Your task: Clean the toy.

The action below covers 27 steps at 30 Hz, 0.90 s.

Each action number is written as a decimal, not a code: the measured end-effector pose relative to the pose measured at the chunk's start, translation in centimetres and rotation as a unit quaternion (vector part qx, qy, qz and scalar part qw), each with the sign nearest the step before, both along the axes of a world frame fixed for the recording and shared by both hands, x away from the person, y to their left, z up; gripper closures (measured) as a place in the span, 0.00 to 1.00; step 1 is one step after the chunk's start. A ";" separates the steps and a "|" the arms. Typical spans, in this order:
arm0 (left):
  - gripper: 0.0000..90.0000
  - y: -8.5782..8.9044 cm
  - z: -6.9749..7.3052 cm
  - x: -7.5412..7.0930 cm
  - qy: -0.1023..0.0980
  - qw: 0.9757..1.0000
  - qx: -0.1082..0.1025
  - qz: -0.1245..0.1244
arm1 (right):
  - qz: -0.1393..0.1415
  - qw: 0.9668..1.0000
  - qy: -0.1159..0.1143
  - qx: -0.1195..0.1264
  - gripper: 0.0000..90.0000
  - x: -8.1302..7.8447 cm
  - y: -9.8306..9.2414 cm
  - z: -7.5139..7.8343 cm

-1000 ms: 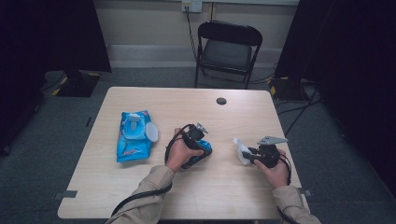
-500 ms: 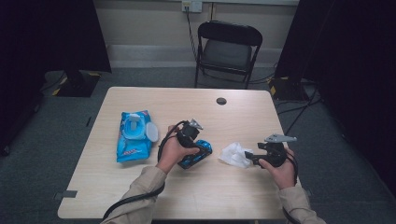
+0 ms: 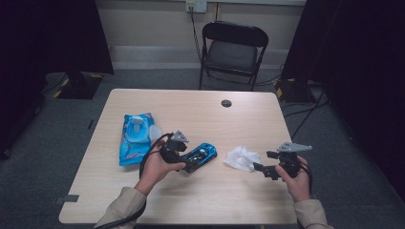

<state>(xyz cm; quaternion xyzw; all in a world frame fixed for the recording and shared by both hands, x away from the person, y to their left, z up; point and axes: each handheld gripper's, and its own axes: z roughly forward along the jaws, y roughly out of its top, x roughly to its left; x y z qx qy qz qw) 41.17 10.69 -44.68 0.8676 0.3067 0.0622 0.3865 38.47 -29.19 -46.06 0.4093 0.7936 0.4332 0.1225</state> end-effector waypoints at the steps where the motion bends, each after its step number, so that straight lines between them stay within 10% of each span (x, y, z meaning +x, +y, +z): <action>1: 0.21 0.2 -0.1 -0.4 0.000 1.000 -0.001 -0.002 | -0.001 1.000 0.000 0.002 0.17 -0.2 -0.1 -0.1; 27: 0.18 3.9 -3.4 -5.6 0.004 0.999 0.001 -0.031 | 0.016 0.999 0.019 -0.038 0.17 -3.1 -0.7 -3.1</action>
